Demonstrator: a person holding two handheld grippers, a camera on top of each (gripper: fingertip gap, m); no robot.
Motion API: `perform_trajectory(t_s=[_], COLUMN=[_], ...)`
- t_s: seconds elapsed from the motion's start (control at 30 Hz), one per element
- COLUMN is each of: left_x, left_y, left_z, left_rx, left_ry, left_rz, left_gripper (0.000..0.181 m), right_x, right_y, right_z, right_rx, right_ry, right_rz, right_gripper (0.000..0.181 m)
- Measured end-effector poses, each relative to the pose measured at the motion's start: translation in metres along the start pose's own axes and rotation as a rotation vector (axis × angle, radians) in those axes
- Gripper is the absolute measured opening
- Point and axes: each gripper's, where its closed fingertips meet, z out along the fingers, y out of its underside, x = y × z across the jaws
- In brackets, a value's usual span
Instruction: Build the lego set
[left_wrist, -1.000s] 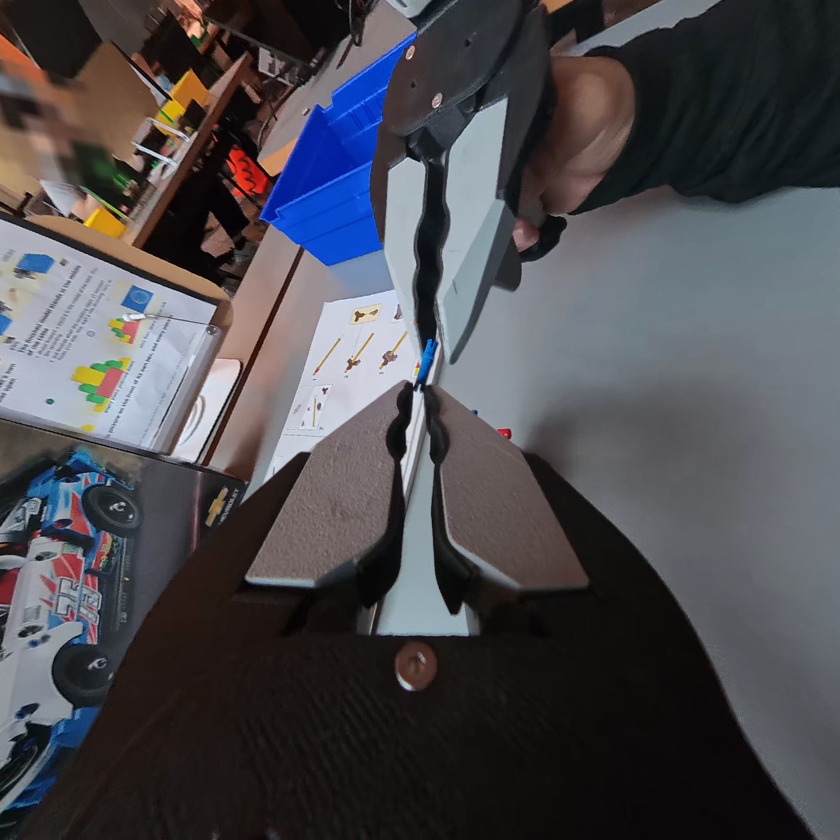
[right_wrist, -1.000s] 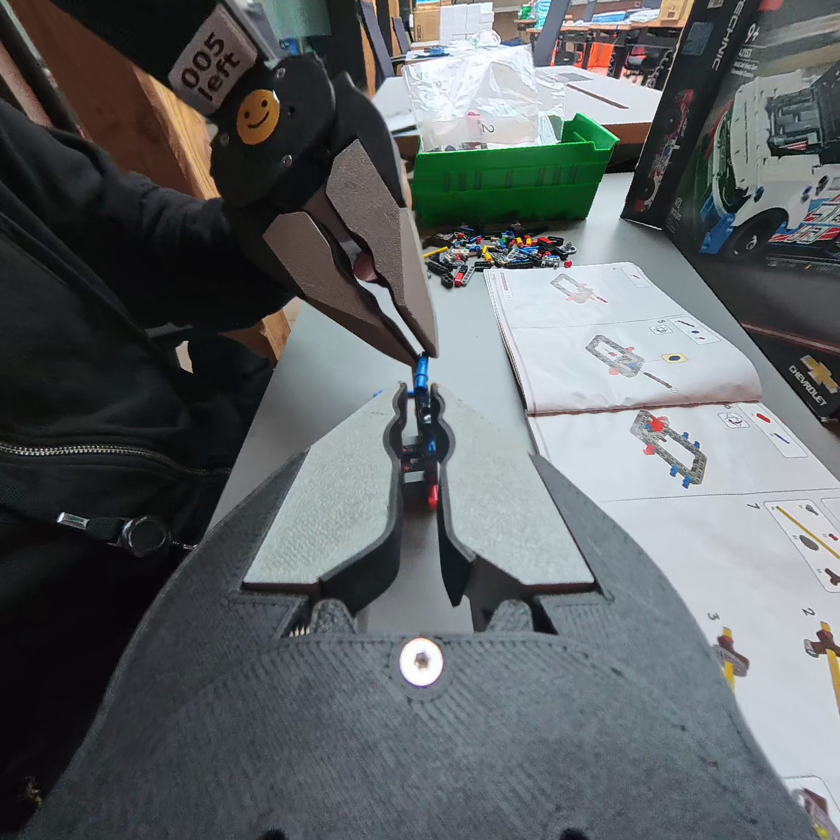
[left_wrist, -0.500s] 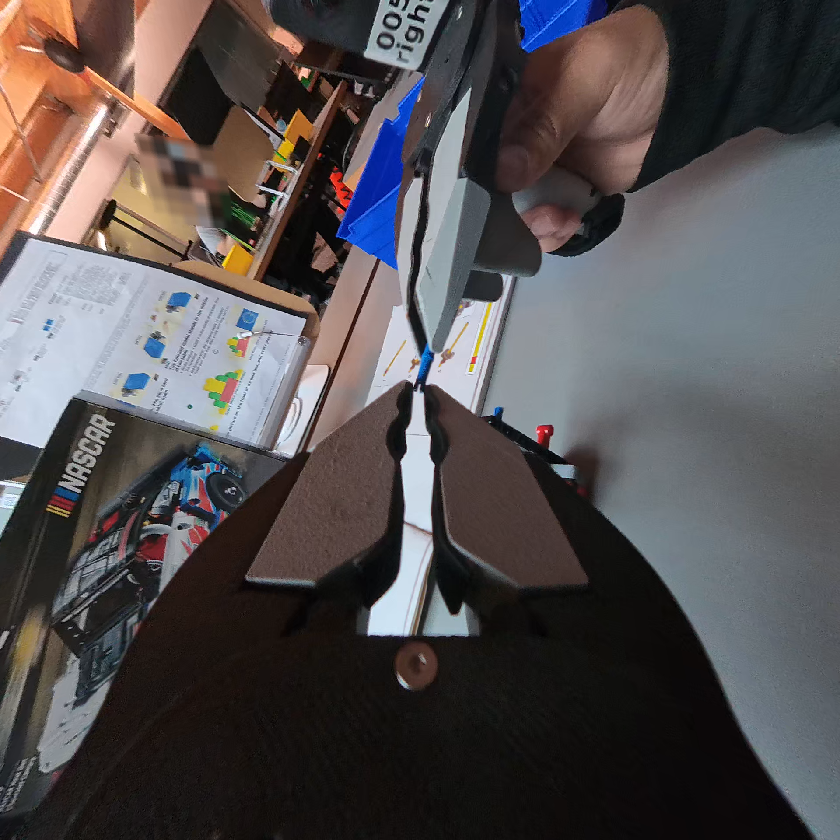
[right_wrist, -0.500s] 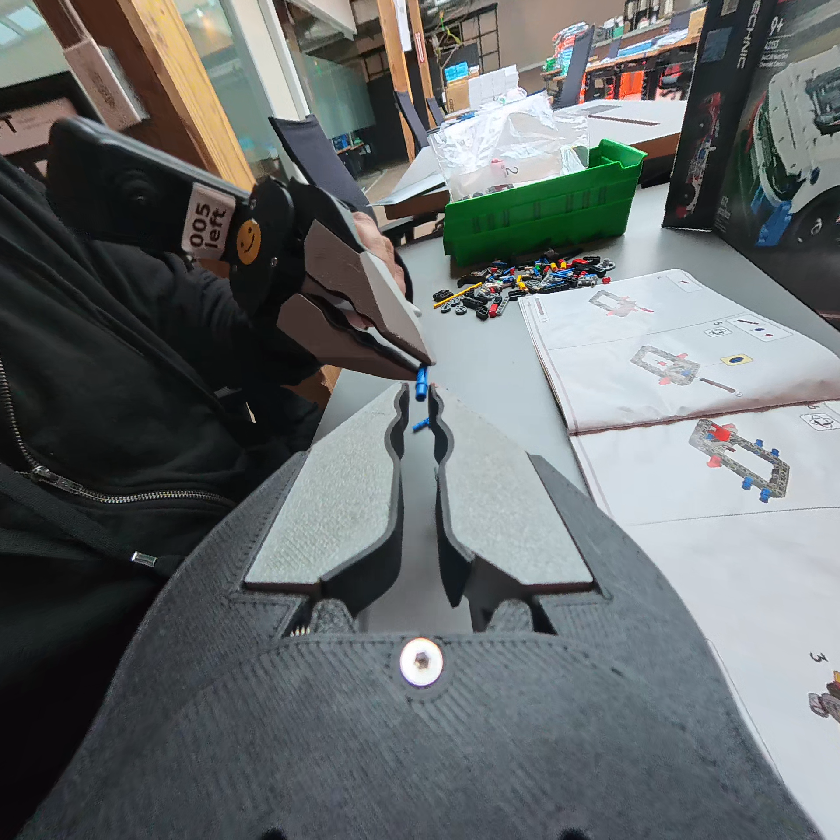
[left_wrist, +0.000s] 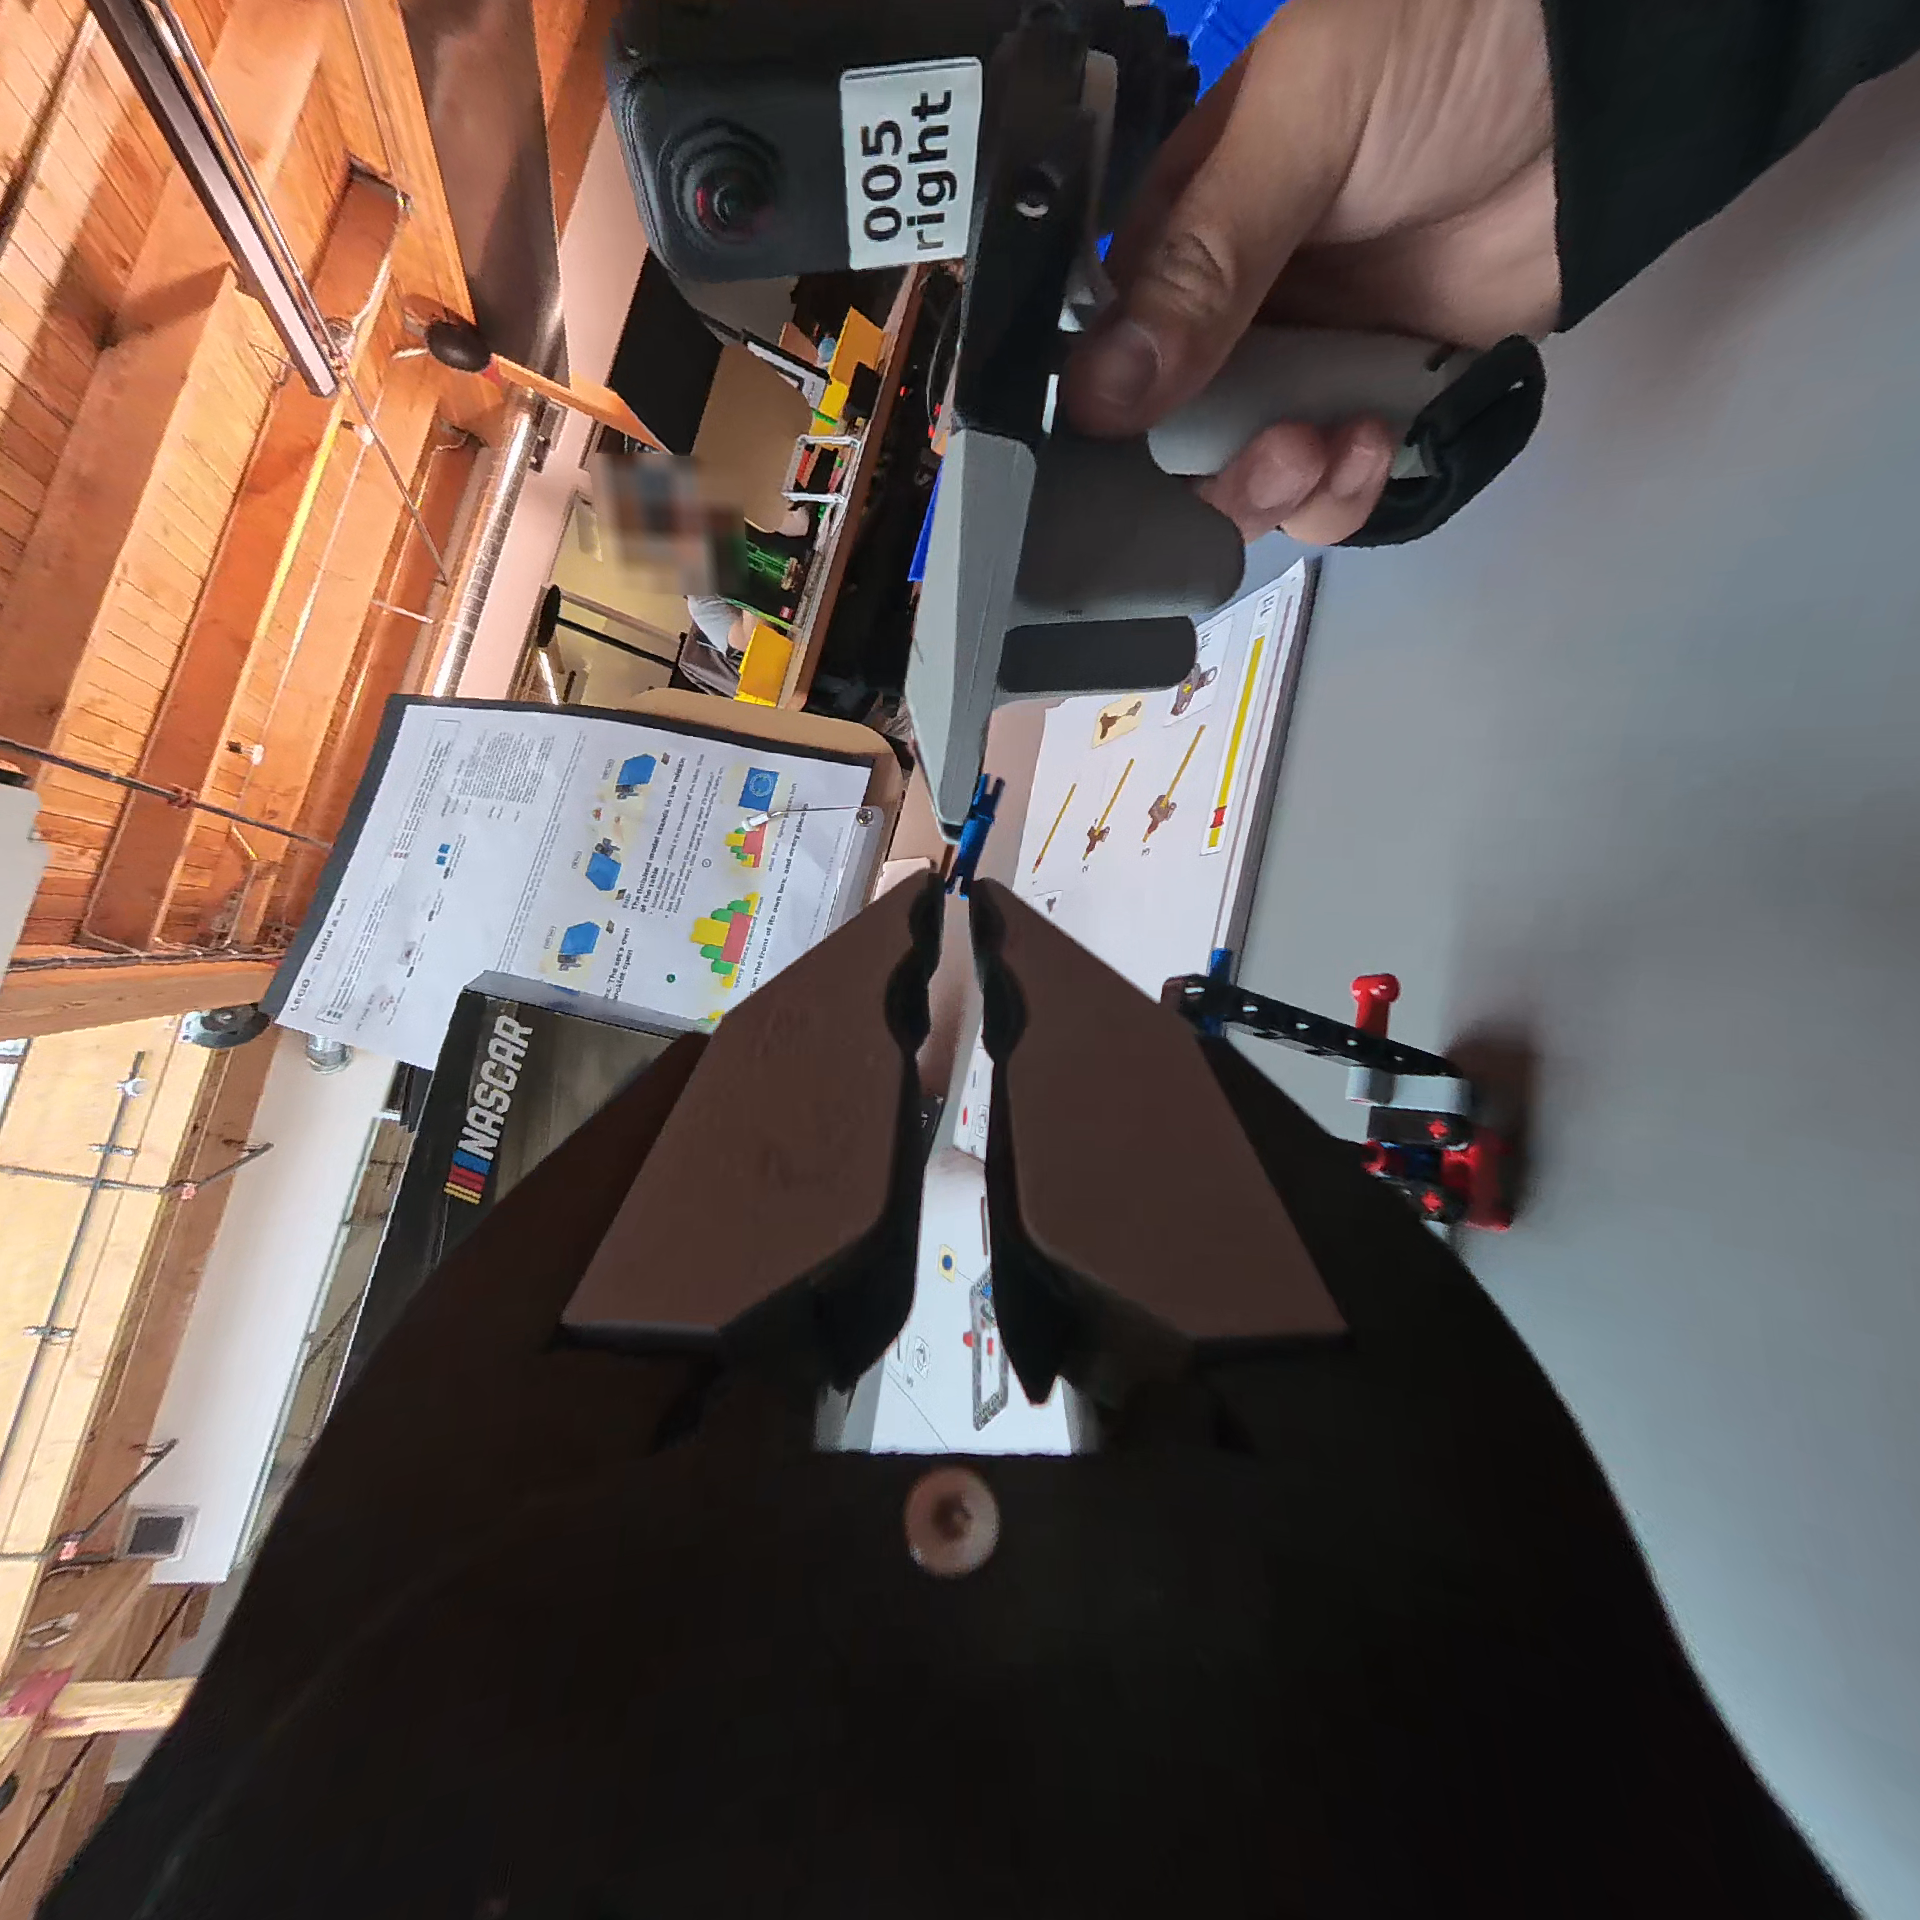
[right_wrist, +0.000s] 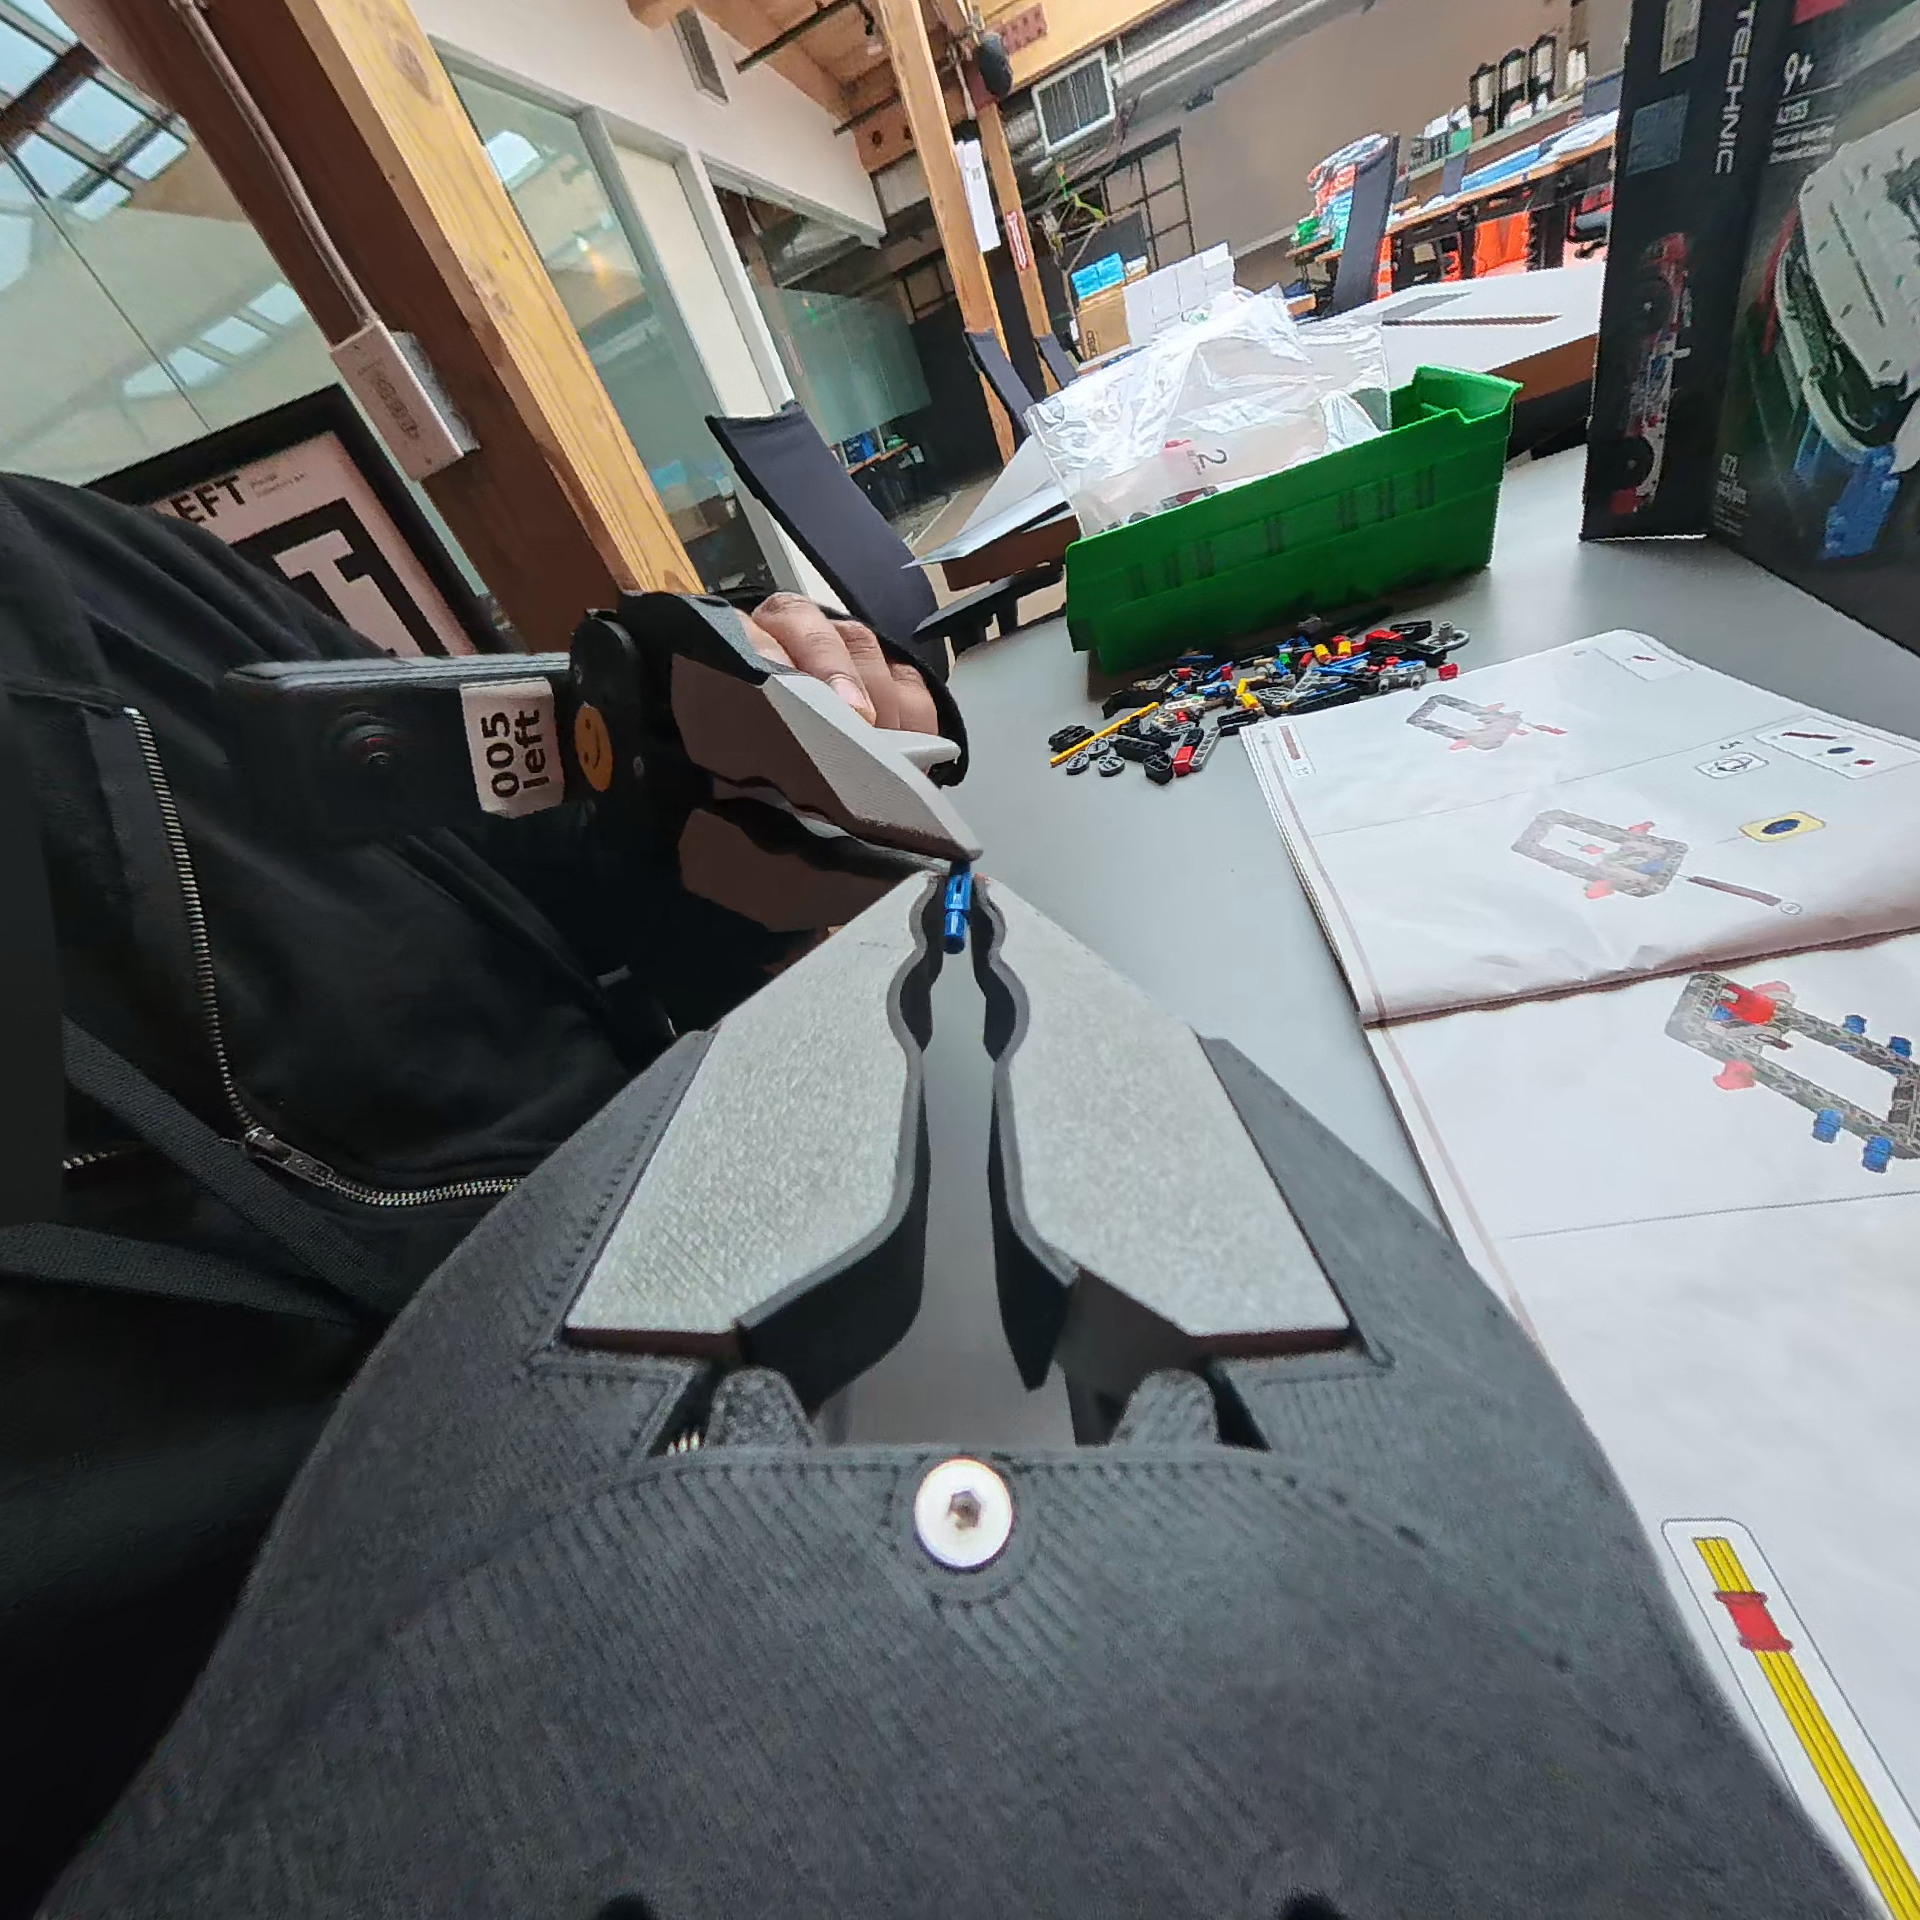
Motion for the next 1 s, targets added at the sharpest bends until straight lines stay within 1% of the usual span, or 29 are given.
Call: perform_trajectory(t_s=[0.23, 0.33, 0.47, 0.93, 1.0], left_x=[-0.0018, -0.0025, -0.0056, -0.0054, -0.0018], left_y=[-0.0002, 0.0003, 0.0015, -0.0005, 0.0019], left_z=[0.0011, 0.0010, 0.0012, 0.0040, 0.0060], left_rx=[-0.010, -0.016, -0.022, -0.015, -0.016], left_ry=[-0.042, -0.051, -0.066, -0.084, -0.046], left_rz=[0.065, 0.072, 0.065, 0.066, 0.028], left_gripper=[0.002, 0.002, 0.002, 0.002, 0.002], right_x=[0.0058, 0.0056, 0.0045, 0.0047, 0.0066], right_y=[0.0013, 0.0022, 0.0020, -0.0021, -0.0001], right_z=[-0.0020, -0.0012, -0.0001, -0.0016, -0.0022], right_rx=[-0.016, -0.021, -0.020, 0.006, -0.007], right_ry=[0.041, 0.038, 0.038, 0.039, 0.054], right_rz=[-0.020, -0.019, -0.029, -0.018, -0.032], right_gripper=[0.009, 0.008, 0.002, 0.002, 0.002])
